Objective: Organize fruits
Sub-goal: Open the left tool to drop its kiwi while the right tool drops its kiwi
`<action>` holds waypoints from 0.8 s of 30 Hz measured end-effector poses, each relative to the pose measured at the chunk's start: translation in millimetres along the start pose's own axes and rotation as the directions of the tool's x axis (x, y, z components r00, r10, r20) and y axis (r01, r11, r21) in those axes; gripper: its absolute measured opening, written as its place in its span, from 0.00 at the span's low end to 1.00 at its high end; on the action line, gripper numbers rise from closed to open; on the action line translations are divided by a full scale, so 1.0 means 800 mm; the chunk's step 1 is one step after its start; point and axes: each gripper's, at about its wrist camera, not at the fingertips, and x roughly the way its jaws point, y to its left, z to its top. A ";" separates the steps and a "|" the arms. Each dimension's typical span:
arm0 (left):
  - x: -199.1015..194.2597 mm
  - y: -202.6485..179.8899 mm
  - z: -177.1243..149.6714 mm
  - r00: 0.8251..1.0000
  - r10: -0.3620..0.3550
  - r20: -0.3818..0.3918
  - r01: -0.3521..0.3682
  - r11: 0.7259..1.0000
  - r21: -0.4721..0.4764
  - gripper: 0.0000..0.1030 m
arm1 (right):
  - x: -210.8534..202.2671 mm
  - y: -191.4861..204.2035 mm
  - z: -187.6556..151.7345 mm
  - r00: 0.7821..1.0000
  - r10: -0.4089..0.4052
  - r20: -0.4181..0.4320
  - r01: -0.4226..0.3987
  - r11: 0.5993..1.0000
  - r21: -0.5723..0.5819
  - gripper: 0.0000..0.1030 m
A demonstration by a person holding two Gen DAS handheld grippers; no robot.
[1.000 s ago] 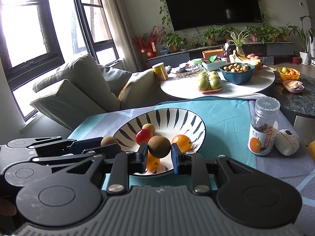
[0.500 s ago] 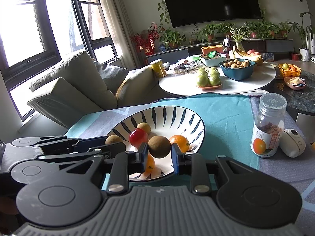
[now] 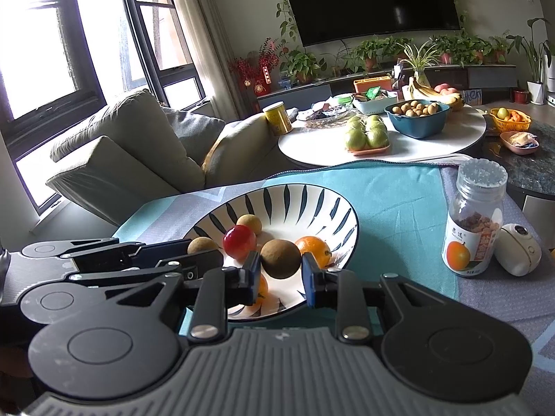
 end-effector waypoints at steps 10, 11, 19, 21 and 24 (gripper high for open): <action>0.011 0.006 -0.001 0.999 -0.030 -0.012 0.029 0.998 -0.054 0.30 | 0.009 -0.002 -0.001 1.000 -0.001 -0.019 0.001 1.000 0.002 0.76; 0.011 0.006 -0.001 1.000 -0.023 -0.010 0.022 0.998 -0.055 0.31 | 0.009 -0.002 -0.001 1.000 0.000 -0.019 0.000 1.000 0.004 0.76; 0.009 0.009 -0.001 1.000 0.005 -0.002 -0.005 0.998 -0.057 0.41 | 0.009 -0.005 -0.002 1.000 -0.003 -0.018 0.003 1.000 0.012 0.76; 0.007 0.010 -0.002 1.000 0.007 -0.002 -0.007 0.998 -0.058 0.42 | 0.009 -0.004 -0.002 1.000 0.001 -0.017 0.000 1.000 0.012 0.76; 0.004 0.011 -0.002 1.000 0.007 0.001 -0.007 0.998 -0.054 0.42 | 0.008 -0.004 -0.003 1.000 0.008 -0.017 -0.008 1.000 0.015 0.76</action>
